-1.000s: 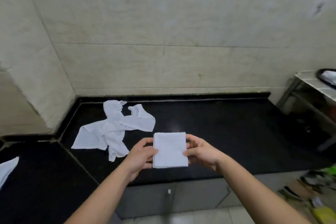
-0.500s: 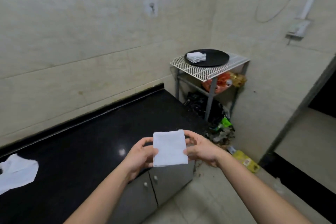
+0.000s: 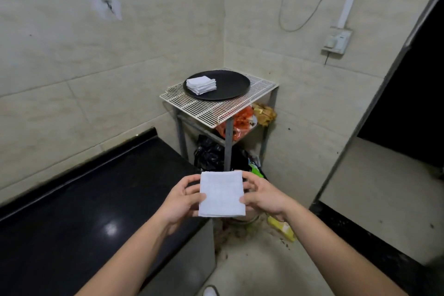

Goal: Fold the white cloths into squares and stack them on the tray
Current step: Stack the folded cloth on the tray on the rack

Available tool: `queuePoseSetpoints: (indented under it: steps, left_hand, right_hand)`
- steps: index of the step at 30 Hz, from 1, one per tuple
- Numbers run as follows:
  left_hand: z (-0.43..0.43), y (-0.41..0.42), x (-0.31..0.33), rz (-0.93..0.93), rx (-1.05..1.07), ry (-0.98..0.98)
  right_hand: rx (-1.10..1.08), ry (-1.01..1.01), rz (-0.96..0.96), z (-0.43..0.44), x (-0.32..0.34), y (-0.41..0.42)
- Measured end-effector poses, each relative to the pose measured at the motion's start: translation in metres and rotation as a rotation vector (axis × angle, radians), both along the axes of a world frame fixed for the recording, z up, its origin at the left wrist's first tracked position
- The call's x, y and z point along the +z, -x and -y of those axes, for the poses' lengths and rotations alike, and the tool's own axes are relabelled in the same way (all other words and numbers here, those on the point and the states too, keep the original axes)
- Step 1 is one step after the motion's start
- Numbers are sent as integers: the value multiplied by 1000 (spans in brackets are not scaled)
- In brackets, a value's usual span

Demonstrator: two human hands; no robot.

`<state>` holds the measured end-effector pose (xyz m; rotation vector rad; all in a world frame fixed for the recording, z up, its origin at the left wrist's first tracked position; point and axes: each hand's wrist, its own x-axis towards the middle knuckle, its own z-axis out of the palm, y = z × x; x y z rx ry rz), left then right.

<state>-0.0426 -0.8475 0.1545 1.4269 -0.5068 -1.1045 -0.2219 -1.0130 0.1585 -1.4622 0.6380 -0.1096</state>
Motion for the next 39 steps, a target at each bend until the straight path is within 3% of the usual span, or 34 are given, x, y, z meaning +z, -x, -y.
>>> queuePoseSetpoints:
  steps: [6, 15, 24, 30, 39]
  left_hand:
    - [110, -80, 15, 42, 28, 81]
    - [241, -177, 69, 147, 39, 206]
    - [348, -251, 62, 211, 231, 151]
    - [406, -306, 70, 145, 428, 121]
    - [443, -357, 70, -15, 633, 41]
  right_hand:
    - [-40, 20, -14, 111, 23, -84]
    - [-84, 27, 123, 242, 78, -180]
    - [69, 67, 82, 373, 80, -284]
    - [179, 48, 130, 443, 84, -377]
    - [239, -76, 65, 478, 68, -467]
